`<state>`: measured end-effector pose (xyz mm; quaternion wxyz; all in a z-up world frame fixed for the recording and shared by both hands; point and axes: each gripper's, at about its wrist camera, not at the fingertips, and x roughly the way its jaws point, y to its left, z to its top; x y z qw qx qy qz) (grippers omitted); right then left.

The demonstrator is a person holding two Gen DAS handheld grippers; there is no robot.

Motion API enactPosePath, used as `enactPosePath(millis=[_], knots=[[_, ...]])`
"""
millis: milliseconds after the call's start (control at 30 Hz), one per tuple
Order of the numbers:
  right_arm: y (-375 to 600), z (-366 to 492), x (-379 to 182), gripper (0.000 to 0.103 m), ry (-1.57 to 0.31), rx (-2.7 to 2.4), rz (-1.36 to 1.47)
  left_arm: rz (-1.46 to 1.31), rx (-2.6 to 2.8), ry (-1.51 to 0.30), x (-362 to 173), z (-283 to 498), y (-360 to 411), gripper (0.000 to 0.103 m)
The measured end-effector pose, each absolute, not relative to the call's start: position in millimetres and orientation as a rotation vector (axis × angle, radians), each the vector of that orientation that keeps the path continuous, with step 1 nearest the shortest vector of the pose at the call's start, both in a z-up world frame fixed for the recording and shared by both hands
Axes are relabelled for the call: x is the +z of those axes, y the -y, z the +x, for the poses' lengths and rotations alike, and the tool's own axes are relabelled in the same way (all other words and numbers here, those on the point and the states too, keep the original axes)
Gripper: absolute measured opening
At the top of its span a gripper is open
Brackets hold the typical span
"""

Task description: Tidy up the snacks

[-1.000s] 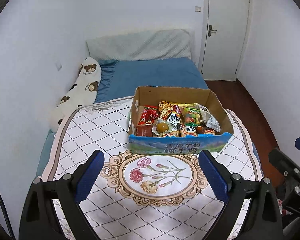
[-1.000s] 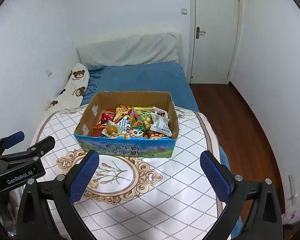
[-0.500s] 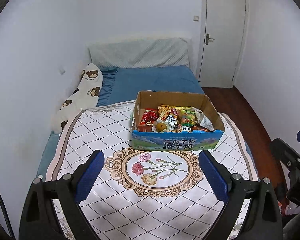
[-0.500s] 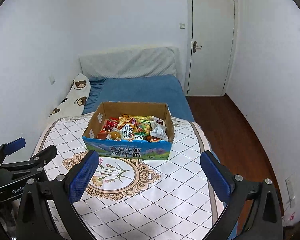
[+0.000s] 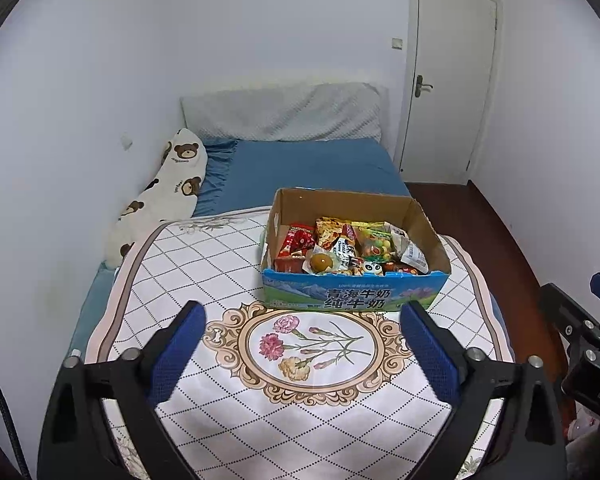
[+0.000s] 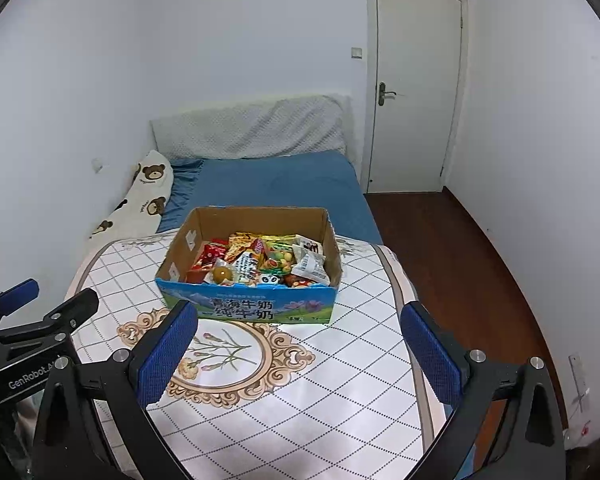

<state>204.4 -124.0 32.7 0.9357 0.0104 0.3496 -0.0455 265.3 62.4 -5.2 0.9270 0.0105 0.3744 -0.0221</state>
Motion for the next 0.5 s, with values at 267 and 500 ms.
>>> enactPosePath(millis=[267, 500], knots=[[137.9, 243.3, 4.8, 0.103, -0.766, -0.095, 0.056, 0.058, -0.03, -0.821, -31.0, 306.5, -51.9, 0.103], [145.4, 273.9, -17.7, 0.103, -0.807, -0.123, 0.049, 0.053, -0.028, -0.887, -54.4, 339.9, -45.4, 0.103]])
